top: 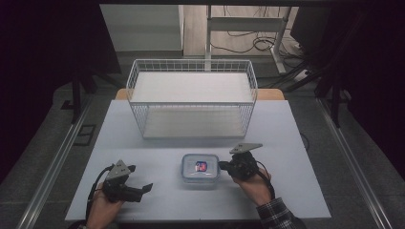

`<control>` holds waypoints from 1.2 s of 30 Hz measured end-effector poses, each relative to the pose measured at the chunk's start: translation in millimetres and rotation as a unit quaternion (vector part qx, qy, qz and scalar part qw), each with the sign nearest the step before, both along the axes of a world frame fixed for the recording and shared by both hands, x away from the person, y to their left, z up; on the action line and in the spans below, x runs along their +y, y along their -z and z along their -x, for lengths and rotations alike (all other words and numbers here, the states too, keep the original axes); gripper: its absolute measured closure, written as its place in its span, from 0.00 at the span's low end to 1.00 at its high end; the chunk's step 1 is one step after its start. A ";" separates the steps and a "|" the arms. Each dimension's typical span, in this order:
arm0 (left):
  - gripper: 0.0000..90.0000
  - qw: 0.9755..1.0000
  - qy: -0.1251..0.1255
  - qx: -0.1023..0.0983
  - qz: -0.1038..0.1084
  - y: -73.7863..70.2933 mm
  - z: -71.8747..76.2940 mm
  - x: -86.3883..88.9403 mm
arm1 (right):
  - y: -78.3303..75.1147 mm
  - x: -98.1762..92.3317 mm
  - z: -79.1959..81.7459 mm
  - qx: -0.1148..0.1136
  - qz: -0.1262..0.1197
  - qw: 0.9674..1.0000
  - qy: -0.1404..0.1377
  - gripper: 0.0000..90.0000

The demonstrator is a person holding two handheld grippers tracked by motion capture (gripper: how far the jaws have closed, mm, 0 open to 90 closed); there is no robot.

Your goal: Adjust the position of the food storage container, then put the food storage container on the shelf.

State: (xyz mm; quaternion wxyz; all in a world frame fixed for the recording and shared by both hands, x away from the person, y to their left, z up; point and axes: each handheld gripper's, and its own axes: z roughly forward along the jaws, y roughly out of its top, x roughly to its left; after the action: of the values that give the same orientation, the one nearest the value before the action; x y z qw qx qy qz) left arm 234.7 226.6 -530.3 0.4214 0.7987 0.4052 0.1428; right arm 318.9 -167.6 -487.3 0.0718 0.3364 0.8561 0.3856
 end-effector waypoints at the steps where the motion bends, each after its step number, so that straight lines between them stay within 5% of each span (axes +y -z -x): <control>1: 0.04 1.000 0.001 0.000 0.000 0.0 0.0 -0.3 | 0.0 0.0 0.0 0.000 0.000 1.000 0.000 0.99; 7: 0.06 1.000 0.003 0.006 -0.001 -1.4 1.0 -1.3 | 0.4 5.3 0.4 -0.015 0.013 1.000 -0.006 0.98; 13: 0.08 1.000 0.008 0.003 -0.005 -4.8 3.8 -4.3 | -7.7 -11.1 9.3 -0.049 0.015 0.999 0.003 0.84; 19: 0.04 1.000 0.015 -0.002 0.007 -8.0 5.8 -6.7 | -7.8 -21.8 20.4 -0.063 0.000 0.998 0.004 0.50; 25: 0.05 1.000 0.021 0.008 -0.017 -4.8 5.2 -12.2 | 2.7 -22.1 31.3 -0.079 0.015 0.997 0.006 0.10; 32: 0.06 0.999 0.020 0.012 -0.031 -3.6 4.5 -14.9 | 9.0 -21.3 32.3 -0.073 0.019 0.997 0.005 0.04; 36: 0.10 1.000 0.022 0.016 -0.006 -5.6 2.1 -15.8 | 7.0 -21.4 31.1 -0.073 0.002 0.997 0.002 0.03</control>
State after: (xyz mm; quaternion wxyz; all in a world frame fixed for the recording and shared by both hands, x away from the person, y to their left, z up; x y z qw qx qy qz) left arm 232.6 210.9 -524.7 0.4137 0.8120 0.3929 0.1230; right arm 287.7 -188.9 -494.3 0.1356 0.3085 0.8489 0.4071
